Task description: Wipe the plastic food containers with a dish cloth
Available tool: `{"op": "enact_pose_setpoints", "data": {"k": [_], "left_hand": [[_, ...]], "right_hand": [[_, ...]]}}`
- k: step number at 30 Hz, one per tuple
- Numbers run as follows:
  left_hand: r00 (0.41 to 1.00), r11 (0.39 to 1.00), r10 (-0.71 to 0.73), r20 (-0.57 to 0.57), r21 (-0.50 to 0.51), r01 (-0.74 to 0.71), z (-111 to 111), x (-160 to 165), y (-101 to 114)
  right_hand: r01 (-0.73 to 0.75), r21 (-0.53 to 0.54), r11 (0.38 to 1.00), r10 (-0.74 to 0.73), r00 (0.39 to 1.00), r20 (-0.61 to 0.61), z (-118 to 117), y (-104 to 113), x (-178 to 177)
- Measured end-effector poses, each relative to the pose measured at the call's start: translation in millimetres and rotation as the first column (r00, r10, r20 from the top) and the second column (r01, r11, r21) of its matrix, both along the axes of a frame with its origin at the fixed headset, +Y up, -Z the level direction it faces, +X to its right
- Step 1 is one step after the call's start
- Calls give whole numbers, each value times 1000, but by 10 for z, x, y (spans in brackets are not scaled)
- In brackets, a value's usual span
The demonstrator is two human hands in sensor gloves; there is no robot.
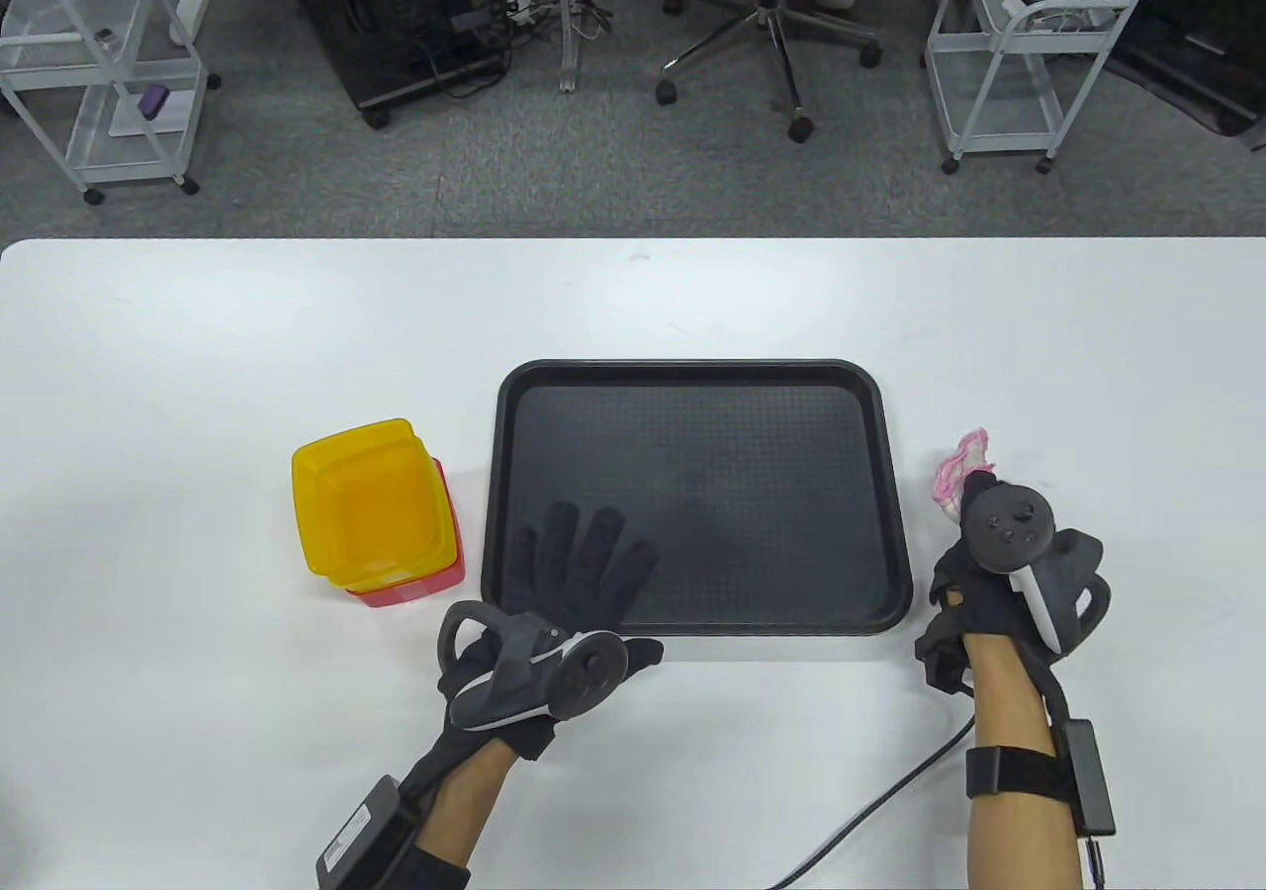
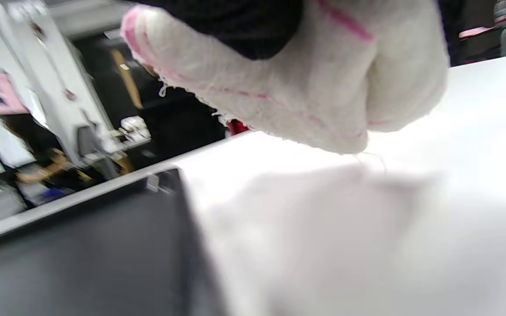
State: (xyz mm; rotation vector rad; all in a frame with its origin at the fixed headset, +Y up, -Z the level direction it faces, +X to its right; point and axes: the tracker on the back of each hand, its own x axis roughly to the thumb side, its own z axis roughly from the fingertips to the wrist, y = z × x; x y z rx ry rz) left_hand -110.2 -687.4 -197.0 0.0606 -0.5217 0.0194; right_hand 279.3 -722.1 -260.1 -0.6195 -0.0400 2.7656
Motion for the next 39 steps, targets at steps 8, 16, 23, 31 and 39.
{"op": "enact_pose_setpoints", "data": {"k": [8, 16, 23, 31, 39], "left_hand": [[998, 999, -42, -40, 3, 42, -80, -116, -8], [998, 999, 4, -67, 32, -2, -46, -150, 66], [996, 1000, -19, -83, 17, 21, 0, -223, 4], [996, 998, -69, -58, -1, 69, 5, -145, -78], [996, 998, -61, -61, -5, 61, 0, -145, -92]], "right_hand": [[-74, -100, 992, 71, 997, -37, 75, -45, 3], [-8, 336, 942, 139, 920, -366, 262, 794, -875], [-43, 441, 897, 338, 711, -617, 637, 698, -2017], [-213, 190, 958, 286, 687, -668, 625, 57, -1880], [-60, 68, 996, 90, 743, -664, 572, 10, -1550]]}}
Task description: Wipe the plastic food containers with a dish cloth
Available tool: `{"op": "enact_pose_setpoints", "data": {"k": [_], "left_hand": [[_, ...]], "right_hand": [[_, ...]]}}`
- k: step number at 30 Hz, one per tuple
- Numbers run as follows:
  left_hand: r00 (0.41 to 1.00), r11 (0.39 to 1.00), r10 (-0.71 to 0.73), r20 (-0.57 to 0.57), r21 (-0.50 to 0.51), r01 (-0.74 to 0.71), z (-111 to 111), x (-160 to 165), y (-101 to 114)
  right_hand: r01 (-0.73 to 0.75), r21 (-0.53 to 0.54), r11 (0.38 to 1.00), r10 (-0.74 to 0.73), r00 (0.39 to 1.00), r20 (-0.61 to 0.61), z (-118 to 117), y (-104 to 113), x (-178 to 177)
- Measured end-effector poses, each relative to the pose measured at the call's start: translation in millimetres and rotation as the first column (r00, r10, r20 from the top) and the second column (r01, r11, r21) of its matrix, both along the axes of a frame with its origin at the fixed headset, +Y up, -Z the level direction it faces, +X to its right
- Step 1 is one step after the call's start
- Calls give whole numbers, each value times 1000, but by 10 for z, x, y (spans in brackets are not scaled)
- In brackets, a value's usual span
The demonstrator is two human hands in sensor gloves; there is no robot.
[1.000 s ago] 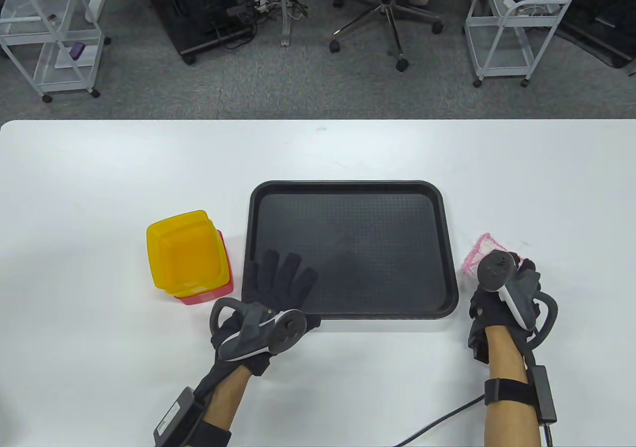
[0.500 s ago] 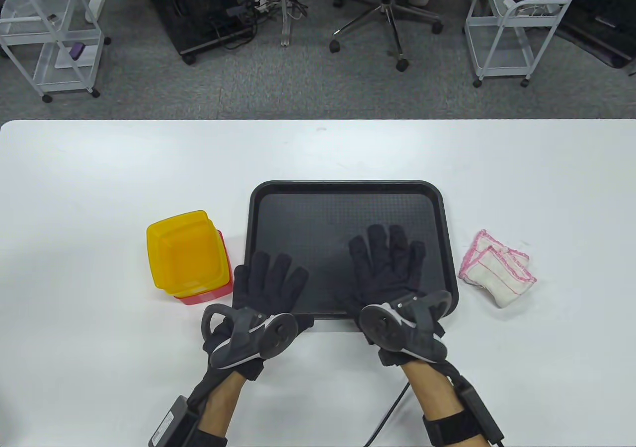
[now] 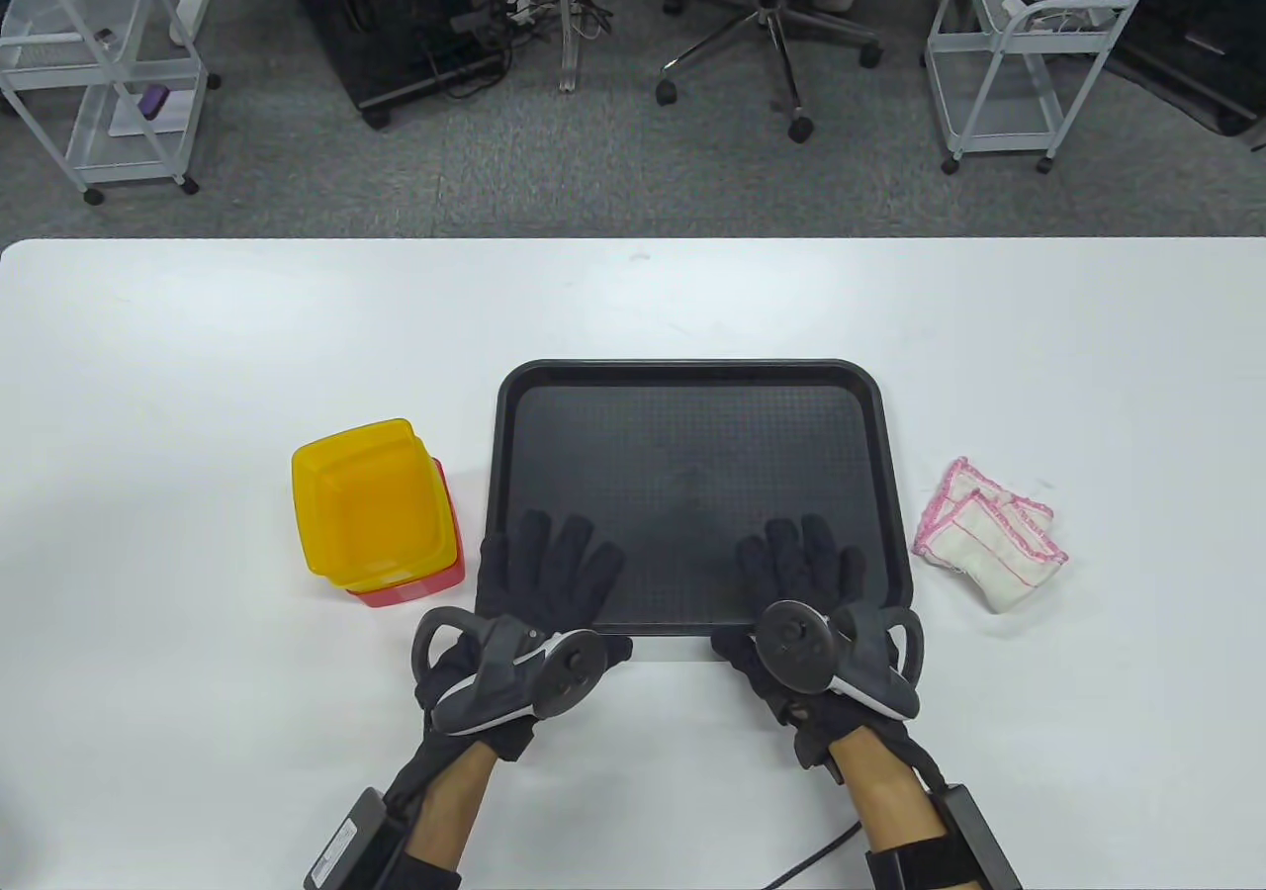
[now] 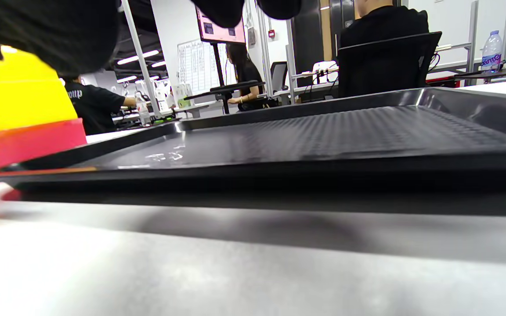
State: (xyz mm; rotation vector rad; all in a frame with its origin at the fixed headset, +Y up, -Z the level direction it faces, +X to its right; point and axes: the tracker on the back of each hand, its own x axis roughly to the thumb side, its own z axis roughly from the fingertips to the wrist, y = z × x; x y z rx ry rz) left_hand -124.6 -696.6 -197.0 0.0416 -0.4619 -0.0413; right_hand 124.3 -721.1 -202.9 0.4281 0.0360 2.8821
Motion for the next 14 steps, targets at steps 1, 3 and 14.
{"op": "enact_pose_setpoints", "data": {"k": [1, 3, 14], "left_hand": [[1000, 1000, -5, 0, -2, 5, 2, -4, -4], [1000, 1000, -10, -1, 0, 10, 6, -10, -8], [1000, 1000, -5, 7, -3, 5, 13, -2, -9]], "right_hand": [[5, 5, 1000, -5, 1000, -5, 0, 3, -5], [2, 7, 1000, -2, 1000, -15, 6, 7, -26], [-19, 16, 1000, 19, 999, -43, 19, -5, -88]]}}
